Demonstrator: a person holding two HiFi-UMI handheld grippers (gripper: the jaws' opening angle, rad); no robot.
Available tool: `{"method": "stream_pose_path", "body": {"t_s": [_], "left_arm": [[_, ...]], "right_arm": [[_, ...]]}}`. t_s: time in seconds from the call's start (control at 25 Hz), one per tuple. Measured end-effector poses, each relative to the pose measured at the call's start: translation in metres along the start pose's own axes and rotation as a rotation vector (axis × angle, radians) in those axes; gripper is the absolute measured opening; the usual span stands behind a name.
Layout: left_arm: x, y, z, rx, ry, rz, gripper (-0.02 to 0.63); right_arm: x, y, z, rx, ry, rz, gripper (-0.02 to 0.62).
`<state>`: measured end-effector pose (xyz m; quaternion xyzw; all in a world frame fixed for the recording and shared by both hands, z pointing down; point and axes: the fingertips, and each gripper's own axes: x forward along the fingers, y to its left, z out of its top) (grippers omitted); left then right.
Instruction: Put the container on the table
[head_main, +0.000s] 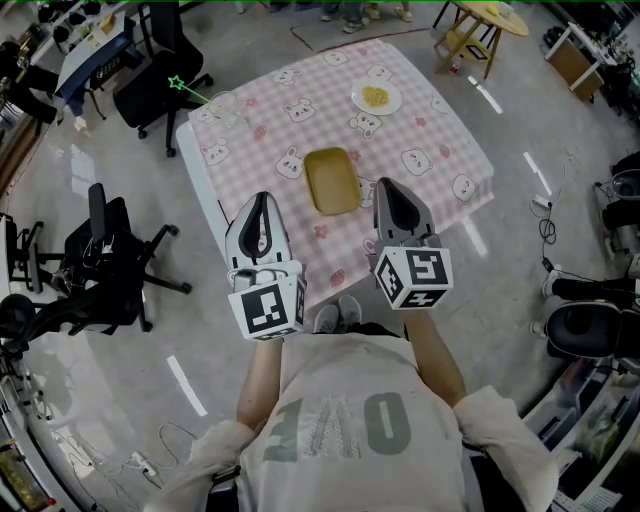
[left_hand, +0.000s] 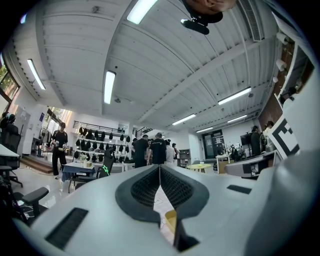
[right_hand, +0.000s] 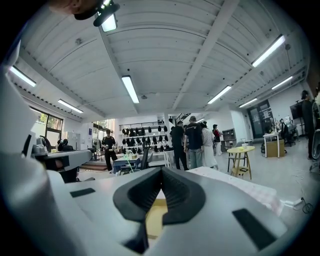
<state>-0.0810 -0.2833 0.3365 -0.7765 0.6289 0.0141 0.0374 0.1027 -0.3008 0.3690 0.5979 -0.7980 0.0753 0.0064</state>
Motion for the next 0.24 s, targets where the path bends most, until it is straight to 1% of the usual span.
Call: {"method": "stream_pose_path", "body": {"t_s": [0.24], "left_arm": [[0.0006, -0.0007, 0.0041, -0.019, -0.018, 0.003, 0.031]], "right_arm": [[-0.0014, -0.0017, -0.0009, 0.001, 0.01, -0.002, 0.029]]}}
